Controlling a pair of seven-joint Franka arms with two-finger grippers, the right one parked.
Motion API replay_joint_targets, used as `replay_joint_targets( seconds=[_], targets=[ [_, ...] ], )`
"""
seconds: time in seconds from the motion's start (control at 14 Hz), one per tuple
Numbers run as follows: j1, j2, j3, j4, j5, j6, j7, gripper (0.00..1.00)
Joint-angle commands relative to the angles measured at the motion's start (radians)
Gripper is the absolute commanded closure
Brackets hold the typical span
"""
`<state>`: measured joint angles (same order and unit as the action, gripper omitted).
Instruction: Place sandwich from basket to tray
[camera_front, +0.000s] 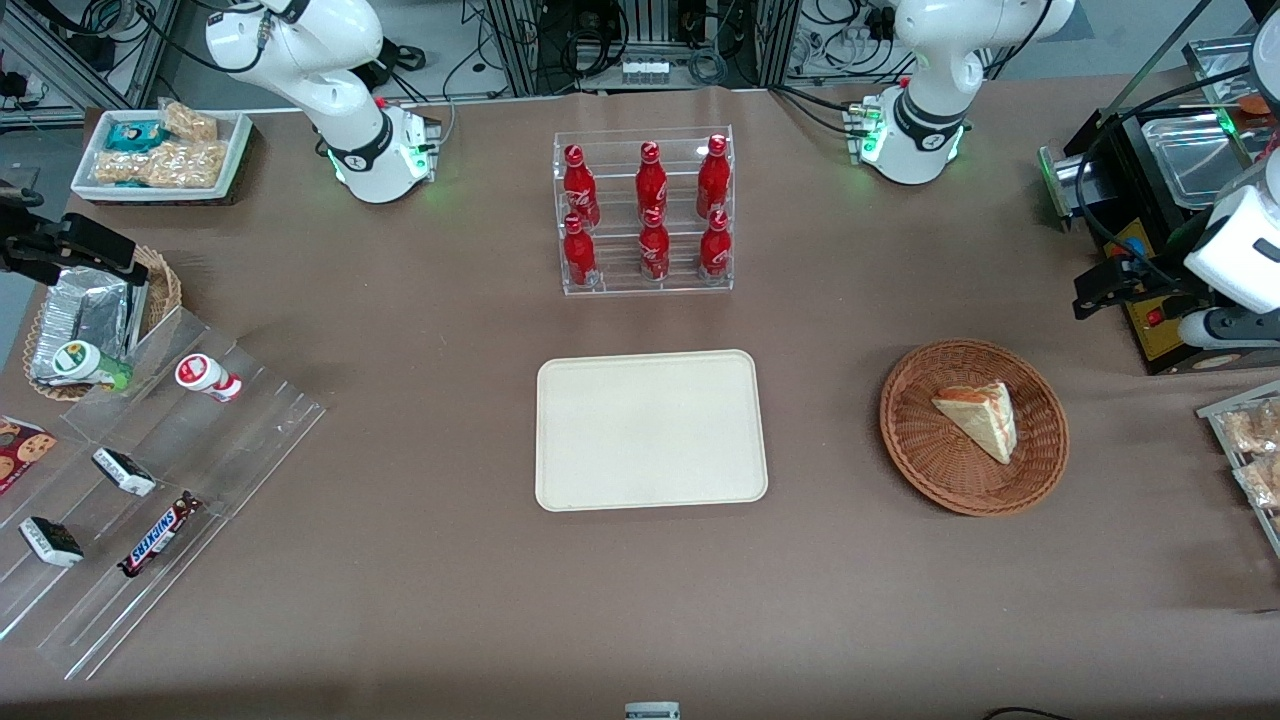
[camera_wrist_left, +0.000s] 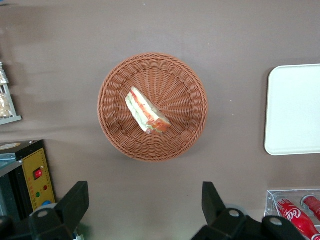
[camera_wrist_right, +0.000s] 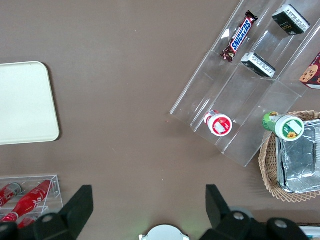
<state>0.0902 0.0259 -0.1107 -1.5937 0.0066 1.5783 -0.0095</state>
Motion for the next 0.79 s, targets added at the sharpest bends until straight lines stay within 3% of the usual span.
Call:
replay_joint_targets(
  seconds=[0.0, 0.71],
  targets=[
    [-0.001, -0.006, -0.004, 0.008, 0.022, -0.014, -0.029, 0.0],
    [-0.006, -0.003, -0.009, 0.003, 0.024, -0.012, -0.052, 0.0]
  ],
)
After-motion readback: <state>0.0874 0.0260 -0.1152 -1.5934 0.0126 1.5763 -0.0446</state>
